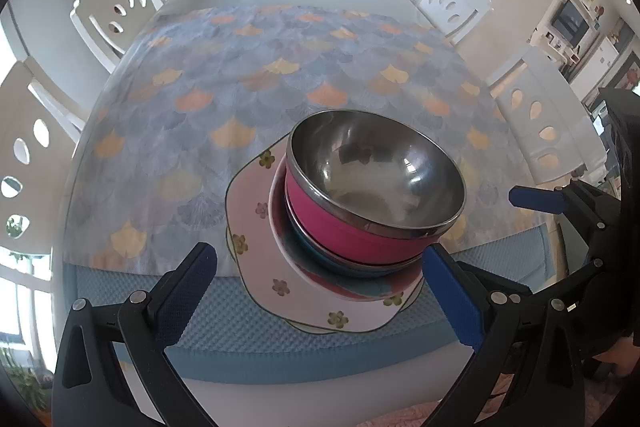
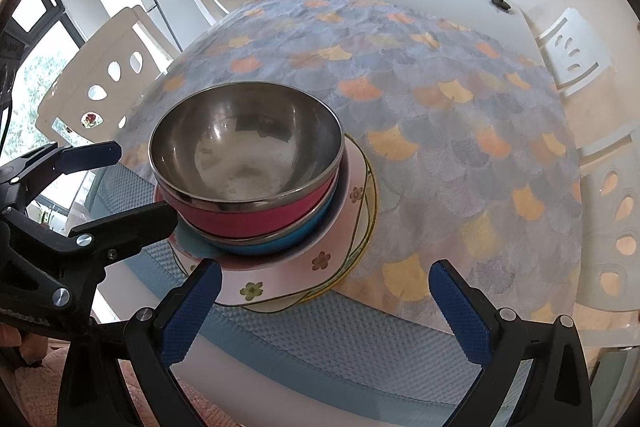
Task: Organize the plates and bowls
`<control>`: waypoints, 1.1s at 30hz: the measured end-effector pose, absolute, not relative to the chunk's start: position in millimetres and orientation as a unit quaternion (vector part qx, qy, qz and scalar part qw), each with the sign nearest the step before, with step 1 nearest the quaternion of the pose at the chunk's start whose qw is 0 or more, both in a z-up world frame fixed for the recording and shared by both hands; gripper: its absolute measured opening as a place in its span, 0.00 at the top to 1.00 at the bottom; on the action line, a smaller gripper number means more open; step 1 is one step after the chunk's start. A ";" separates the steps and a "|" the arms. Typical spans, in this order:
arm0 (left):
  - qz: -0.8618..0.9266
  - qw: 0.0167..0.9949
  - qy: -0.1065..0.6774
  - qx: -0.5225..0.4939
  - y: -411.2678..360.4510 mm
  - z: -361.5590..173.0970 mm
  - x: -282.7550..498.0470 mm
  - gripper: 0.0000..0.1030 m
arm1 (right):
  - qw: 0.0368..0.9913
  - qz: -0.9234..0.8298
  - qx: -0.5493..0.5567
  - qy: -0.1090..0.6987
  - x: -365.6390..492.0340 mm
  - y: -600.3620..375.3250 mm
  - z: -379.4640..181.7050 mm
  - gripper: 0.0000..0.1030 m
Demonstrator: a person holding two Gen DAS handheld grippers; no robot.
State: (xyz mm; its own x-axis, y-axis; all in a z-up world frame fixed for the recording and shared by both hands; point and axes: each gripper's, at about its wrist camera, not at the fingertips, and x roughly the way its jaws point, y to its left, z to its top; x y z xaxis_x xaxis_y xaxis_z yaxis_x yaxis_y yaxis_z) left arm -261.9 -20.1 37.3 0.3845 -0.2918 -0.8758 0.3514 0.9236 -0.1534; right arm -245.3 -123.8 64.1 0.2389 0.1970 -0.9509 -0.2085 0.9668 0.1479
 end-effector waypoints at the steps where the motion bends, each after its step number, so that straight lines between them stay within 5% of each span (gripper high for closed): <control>1: -0.194 0.832 0.520 0.027 -19.8 37.5 -262.0 0.01 | 0.787 0.128 -0.003 0.604 -245.3 -124.4 63.9 0.00; 33: -0.191 0.824 0.534 0.020 -18.9 32.5 -262.8 0.01 | 0.774 0.126 0.024 0.620 -246.3 -133.2 53.8 0.00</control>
State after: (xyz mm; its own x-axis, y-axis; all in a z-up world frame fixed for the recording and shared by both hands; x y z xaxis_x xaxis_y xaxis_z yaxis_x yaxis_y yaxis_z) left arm -262.8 -18.9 32.5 0.3576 -0.2933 -0.8867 0.3361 0.9262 -0.1708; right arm -246.3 -133.2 53.8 0.1992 0.2241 -0.9540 -0.1647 0.9673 0.1929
